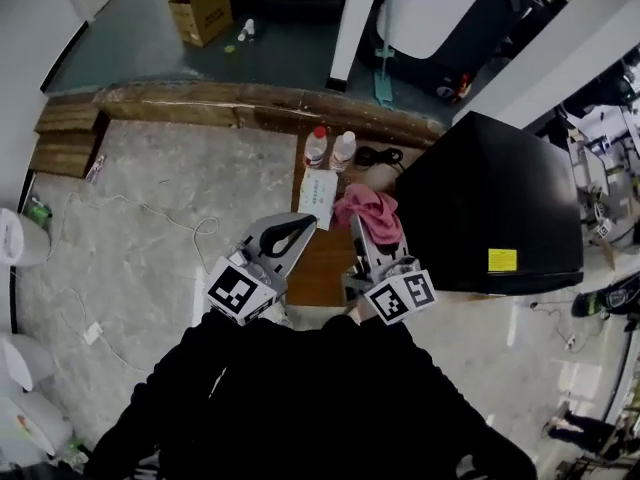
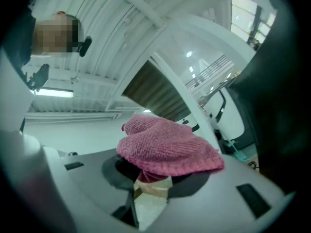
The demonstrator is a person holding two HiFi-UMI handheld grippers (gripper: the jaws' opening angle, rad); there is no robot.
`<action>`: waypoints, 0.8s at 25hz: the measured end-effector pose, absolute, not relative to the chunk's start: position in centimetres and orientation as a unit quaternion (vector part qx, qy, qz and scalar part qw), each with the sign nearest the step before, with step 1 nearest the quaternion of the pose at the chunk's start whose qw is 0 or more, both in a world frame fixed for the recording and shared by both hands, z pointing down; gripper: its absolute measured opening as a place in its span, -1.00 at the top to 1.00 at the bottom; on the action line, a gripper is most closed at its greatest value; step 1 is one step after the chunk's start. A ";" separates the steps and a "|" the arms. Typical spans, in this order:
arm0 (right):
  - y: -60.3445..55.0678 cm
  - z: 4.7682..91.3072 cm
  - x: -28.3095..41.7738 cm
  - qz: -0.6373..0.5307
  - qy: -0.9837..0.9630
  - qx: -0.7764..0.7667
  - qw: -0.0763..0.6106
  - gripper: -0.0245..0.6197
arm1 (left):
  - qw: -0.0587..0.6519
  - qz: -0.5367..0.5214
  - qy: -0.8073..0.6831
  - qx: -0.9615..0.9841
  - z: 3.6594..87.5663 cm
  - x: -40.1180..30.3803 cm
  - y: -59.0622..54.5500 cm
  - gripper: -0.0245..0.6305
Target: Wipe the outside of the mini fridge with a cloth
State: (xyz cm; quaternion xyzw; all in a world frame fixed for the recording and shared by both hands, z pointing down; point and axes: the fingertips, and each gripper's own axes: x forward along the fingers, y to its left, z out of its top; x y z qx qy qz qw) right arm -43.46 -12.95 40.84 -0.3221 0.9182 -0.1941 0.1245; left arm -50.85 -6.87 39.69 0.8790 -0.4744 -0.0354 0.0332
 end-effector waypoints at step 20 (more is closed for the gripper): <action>-30.6 42.2 -26.7 -0.347 0.651 -0.536 0.410 0.52 | -0.011 -0.026 -0.335 0.942 36.6 -41.2 -22.0 0.91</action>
